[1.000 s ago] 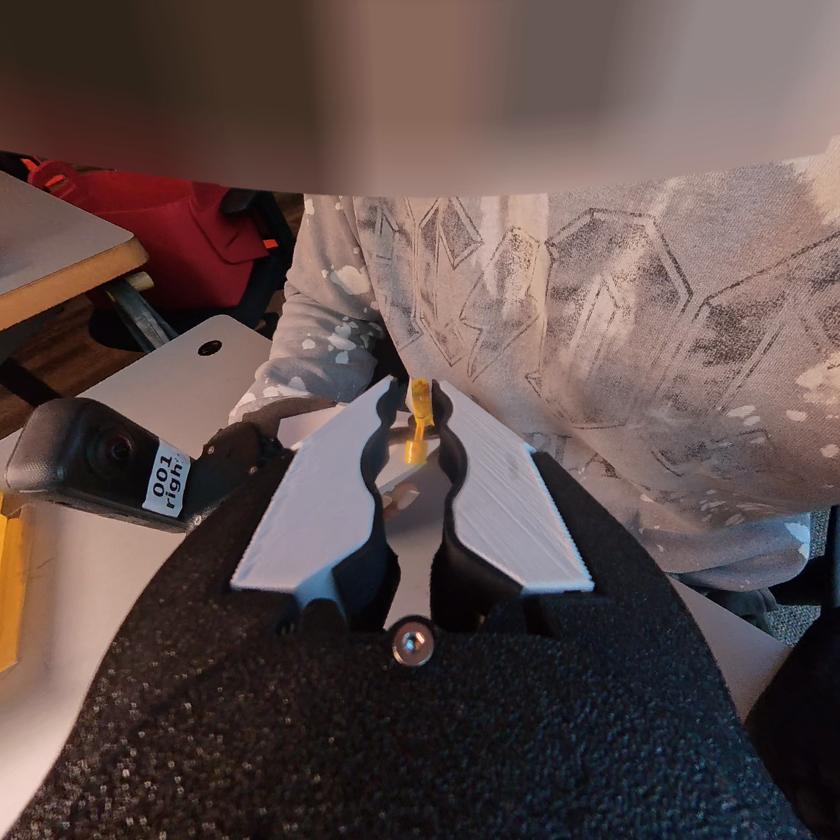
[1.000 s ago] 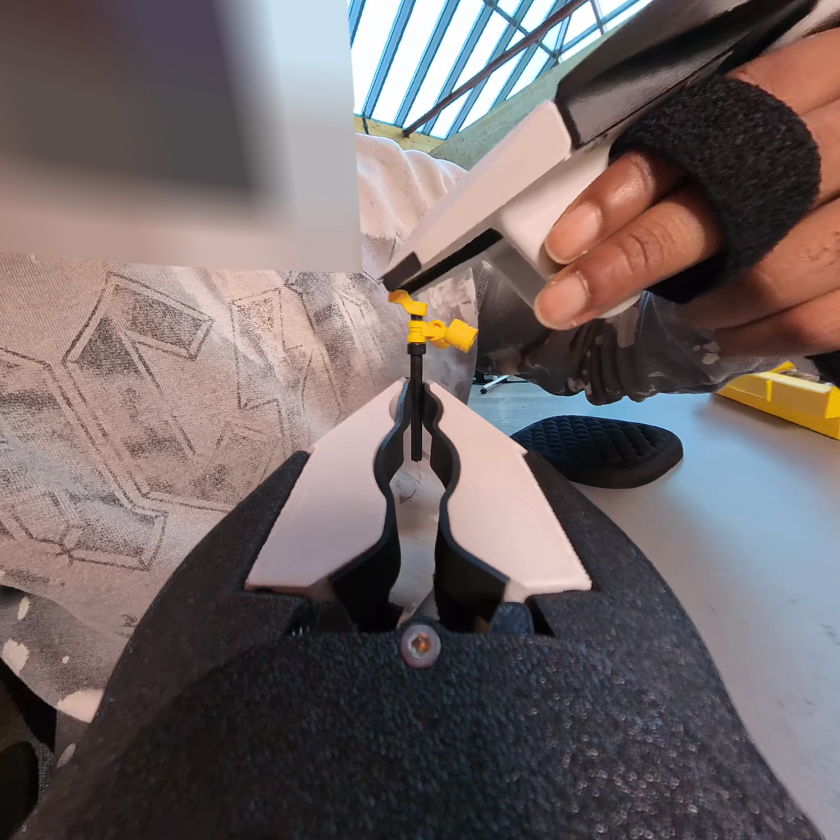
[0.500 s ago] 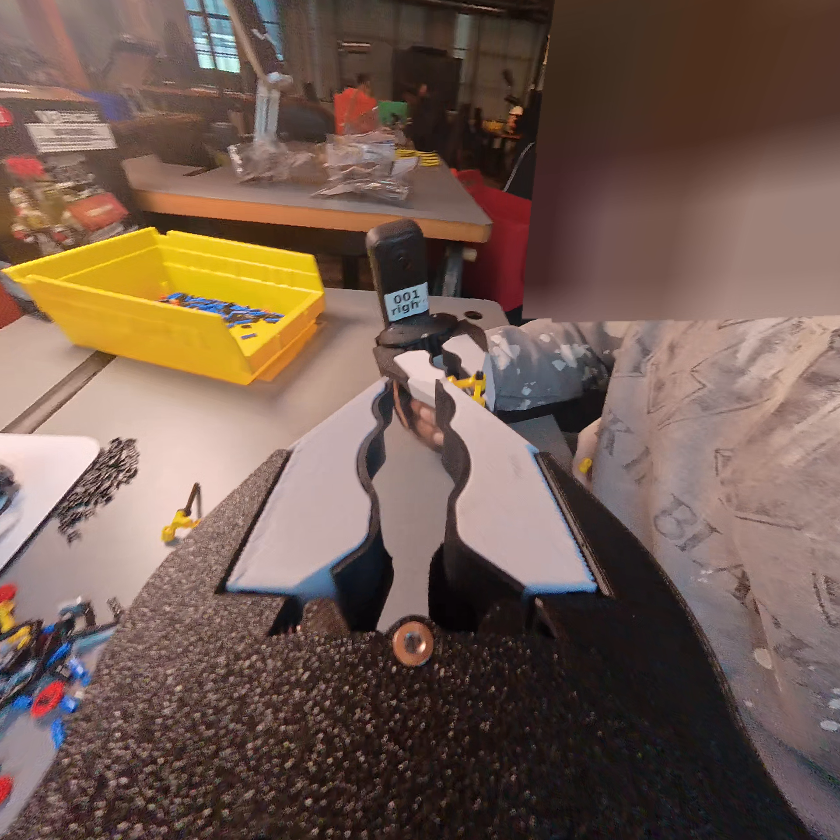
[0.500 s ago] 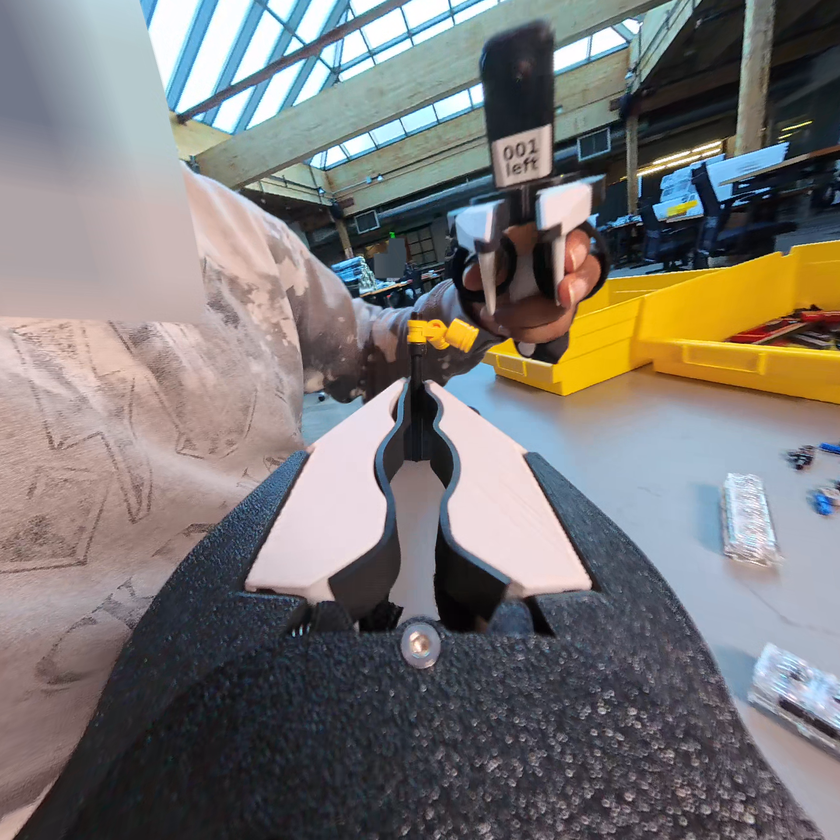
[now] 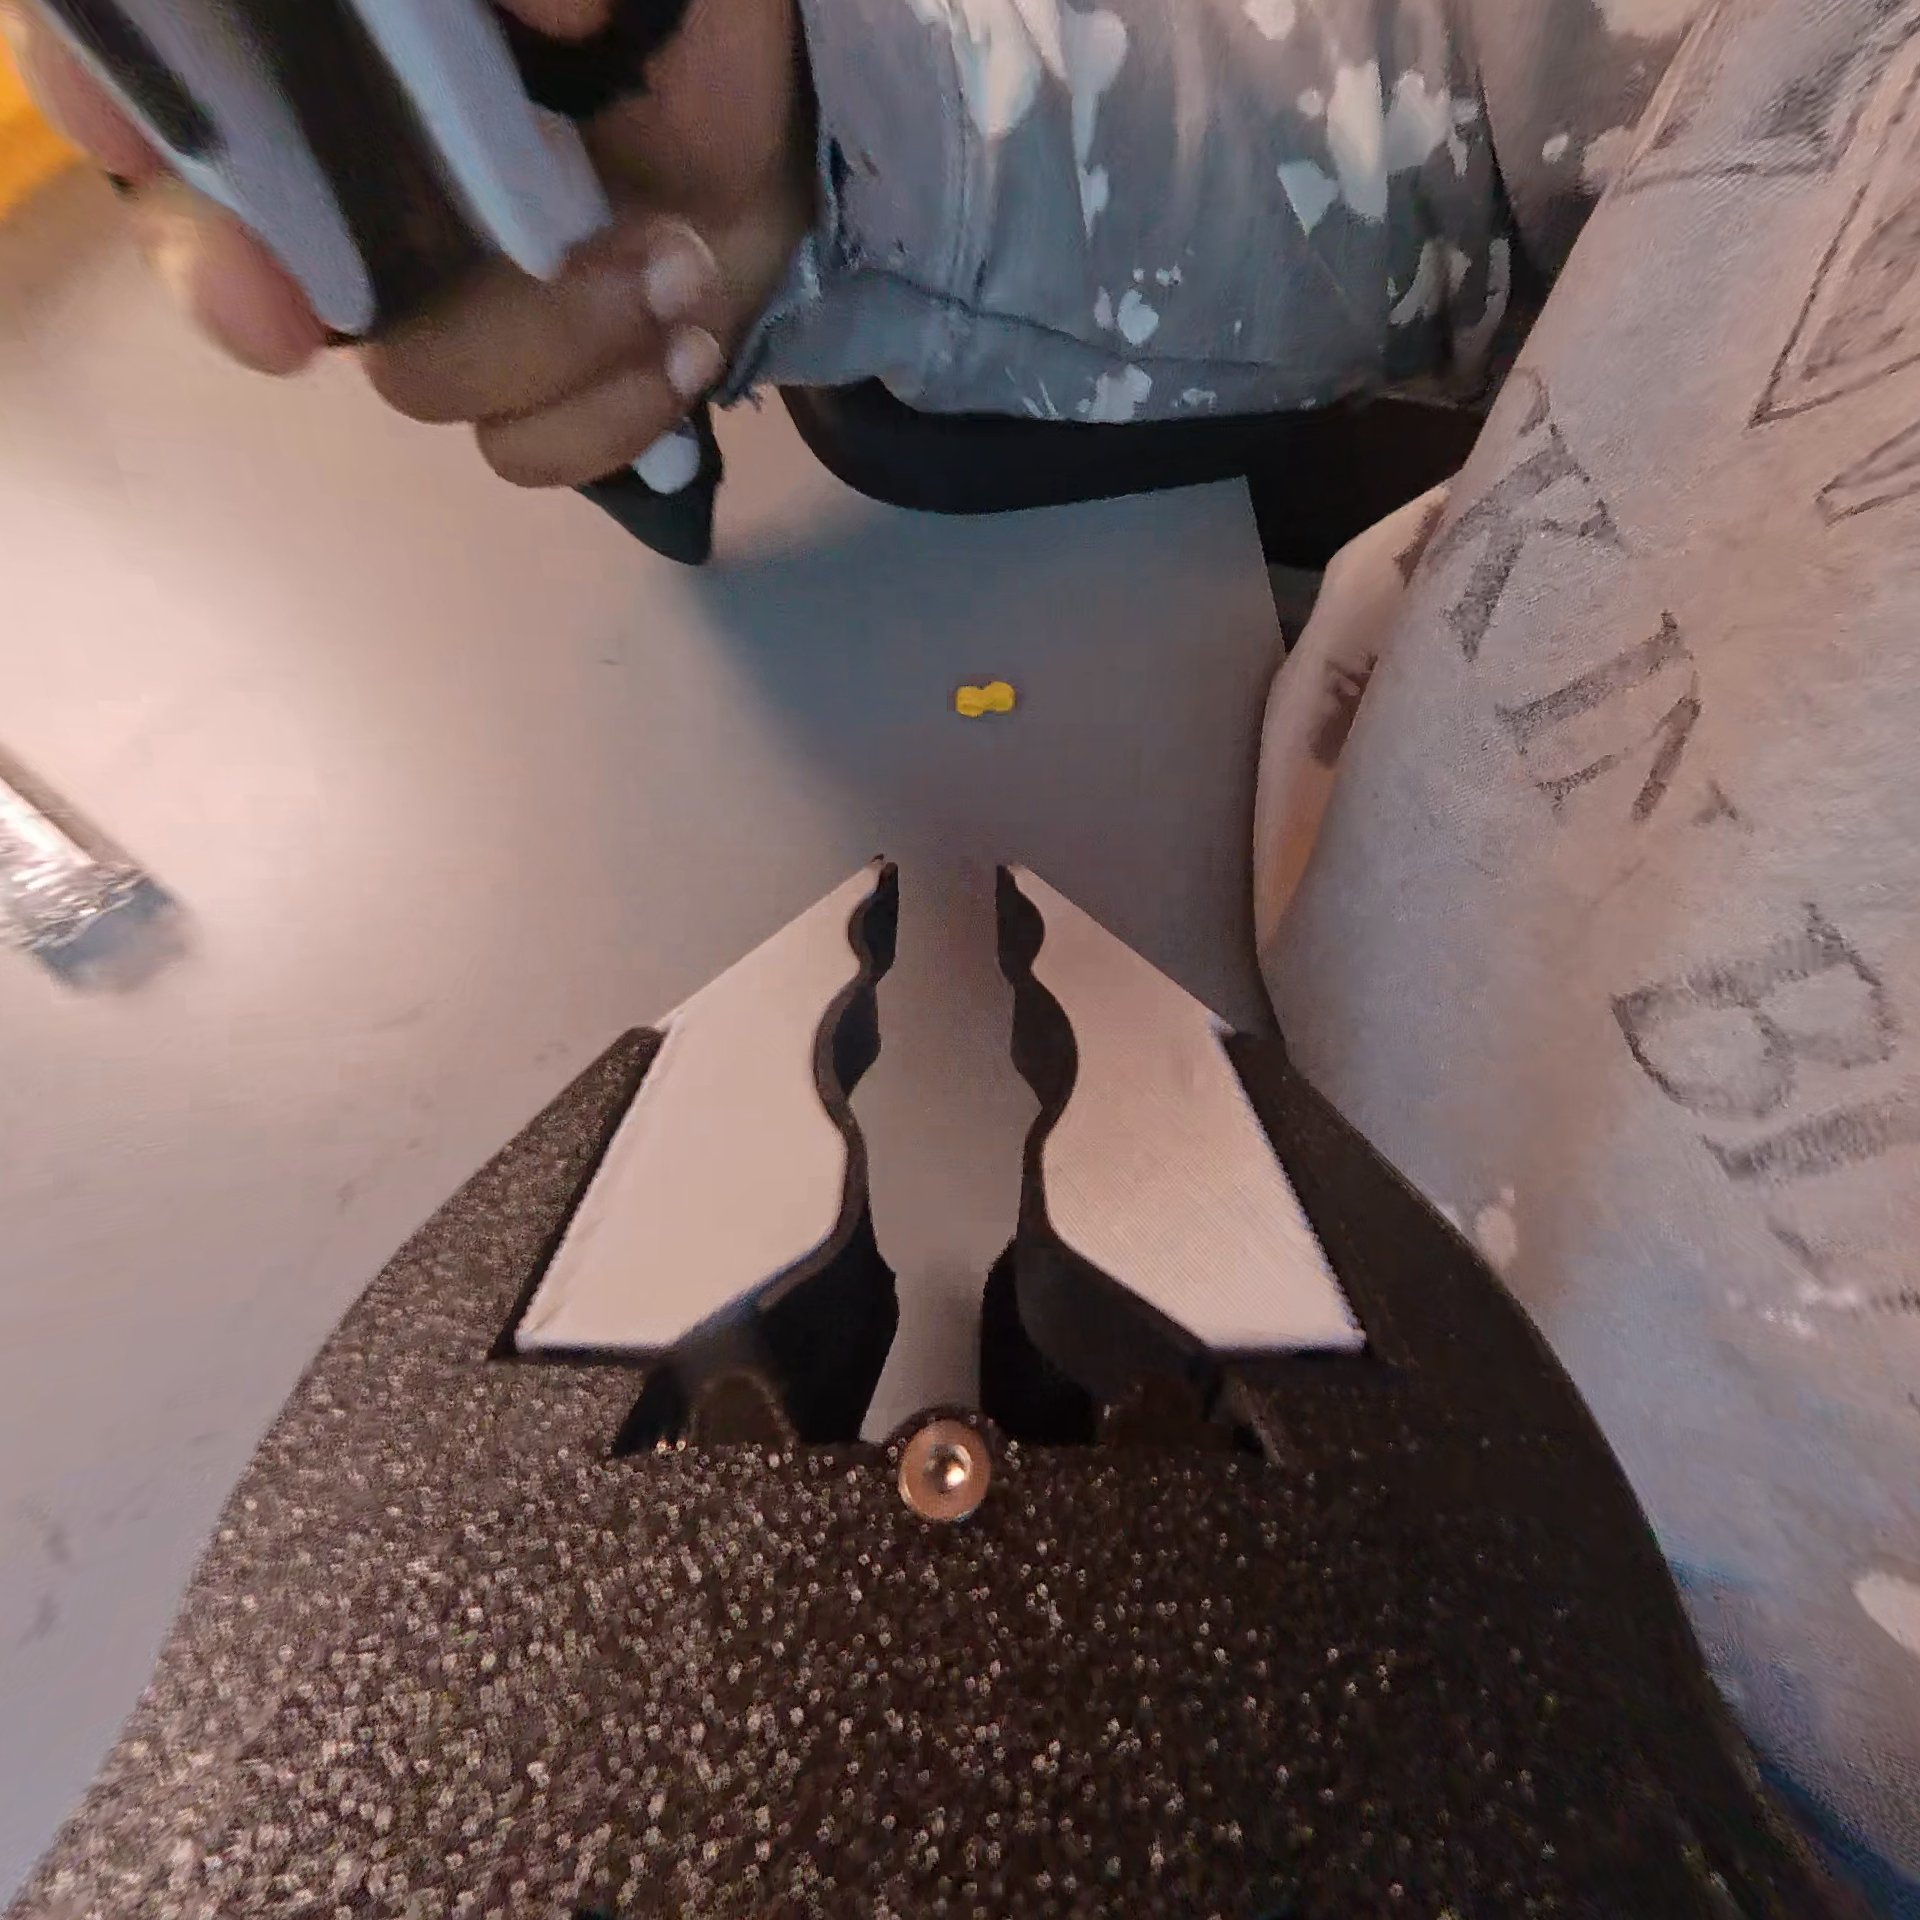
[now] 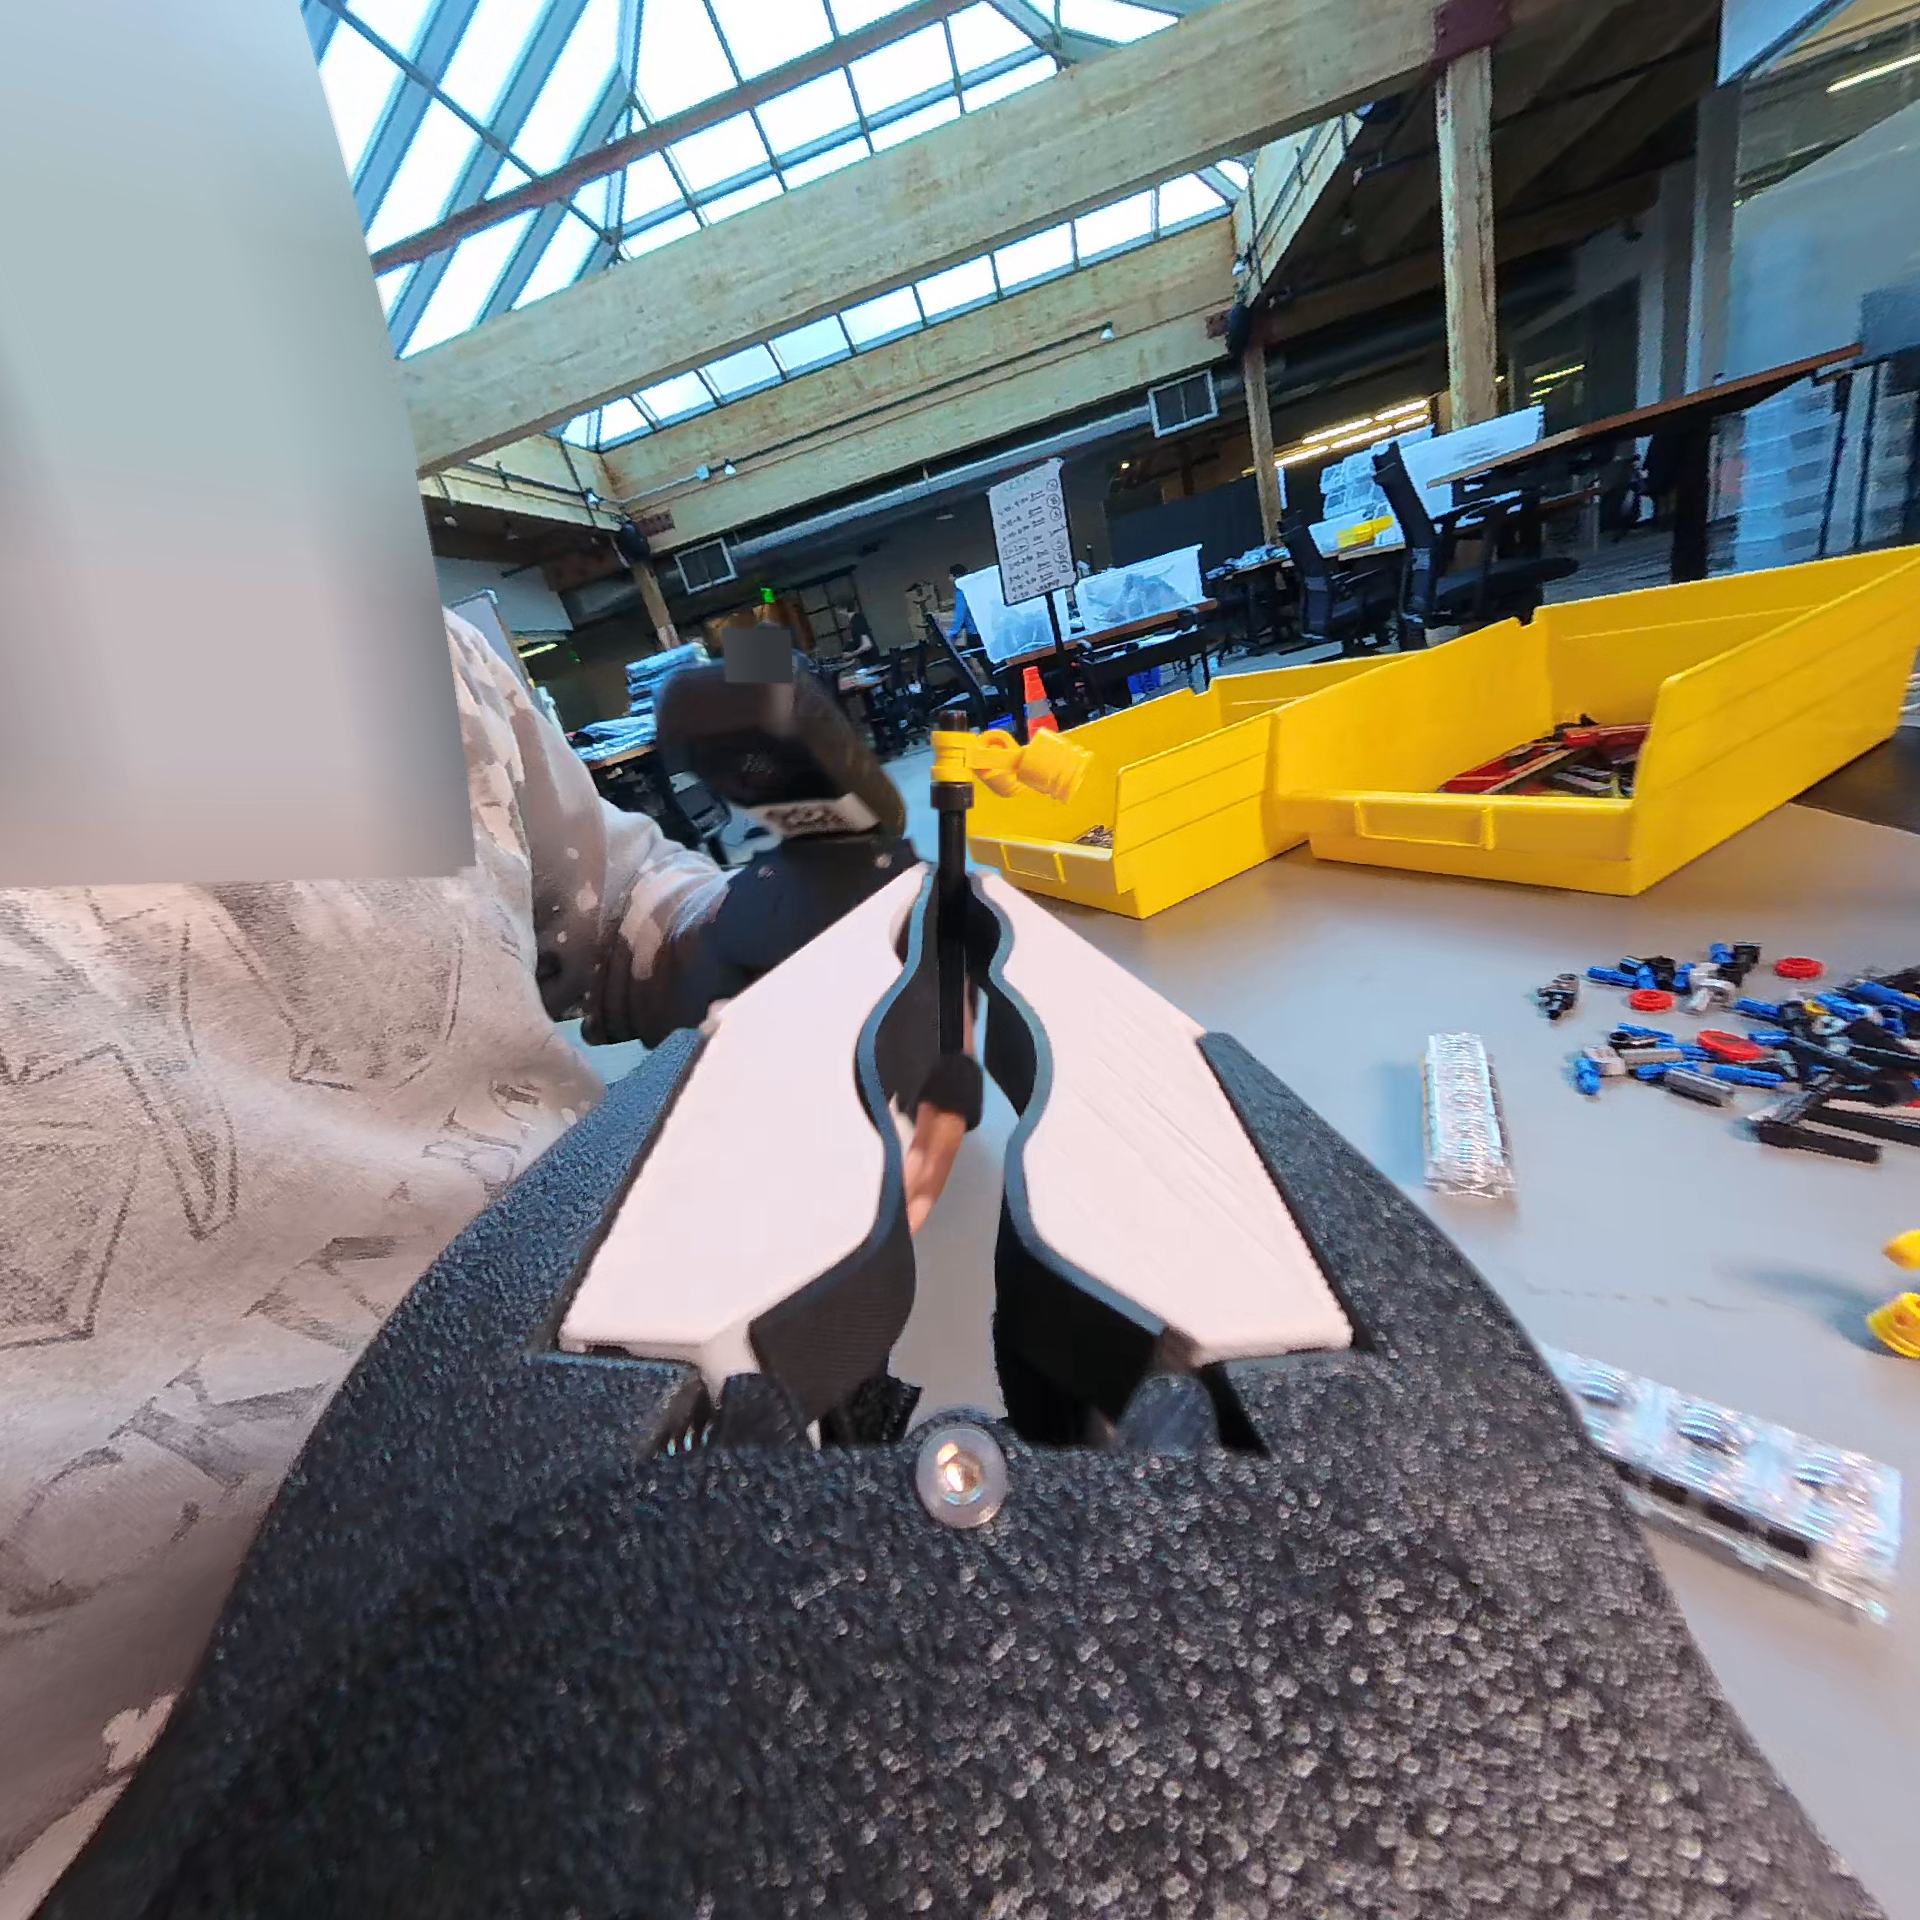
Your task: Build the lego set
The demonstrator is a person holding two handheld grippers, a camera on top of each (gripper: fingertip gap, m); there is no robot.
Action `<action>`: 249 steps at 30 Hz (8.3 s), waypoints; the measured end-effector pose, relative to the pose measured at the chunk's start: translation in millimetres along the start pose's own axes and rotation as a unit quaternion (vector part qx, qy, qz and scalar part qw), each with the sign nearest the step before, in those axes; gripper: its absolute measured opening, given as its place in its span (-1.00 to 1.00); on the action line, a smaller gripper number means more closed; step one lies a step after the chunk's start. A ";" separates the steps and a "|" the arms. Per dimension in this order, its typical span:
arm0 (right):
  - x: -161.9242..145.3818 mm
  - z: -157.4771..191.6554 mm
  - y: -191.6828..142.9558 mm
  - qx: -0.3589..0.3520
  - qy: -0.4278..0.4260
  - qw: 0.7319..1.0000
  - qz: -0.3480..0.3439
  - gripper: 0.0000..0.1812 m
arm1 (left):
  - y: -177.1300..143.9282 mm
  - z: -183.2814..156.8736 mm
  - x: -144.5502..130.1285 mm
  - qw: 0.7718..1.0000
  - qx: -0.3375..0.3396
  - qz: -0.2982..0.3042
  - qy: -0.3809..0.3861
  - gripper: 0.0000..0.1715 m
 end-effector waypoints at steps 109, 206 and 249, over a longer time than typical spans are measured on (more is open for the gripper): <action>11.5 0.8 -14.5 -0.359 -0.307 0.882 0.005 -0.96 | 68.0 -3.1 33.4 0.998 -0.016 0.042 0.041 -0.75; 6.9 -10.6 -16.3 -0.339 -0.260 0.904 0.023 -0.96 | 1.9 58.1 1.0 0.932 -0.017 0.355 0.074 -0.91; -11.8 -17.5 3.6 -0.465 -0.371 0.783 0.181 -0.97 | -41.7 122.4 39.4 0.891 0.139 -0.283 -0.326 -0.92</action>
Point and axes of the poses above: each gripper's, where its closed fingertips meet, y out along the fingers, x out of its top, z = x × y across the jaws, the point moved 10 cm from there along -y, back along the fingers, and after that the axes turned 9 degrees about y, right-handed, at the moved point
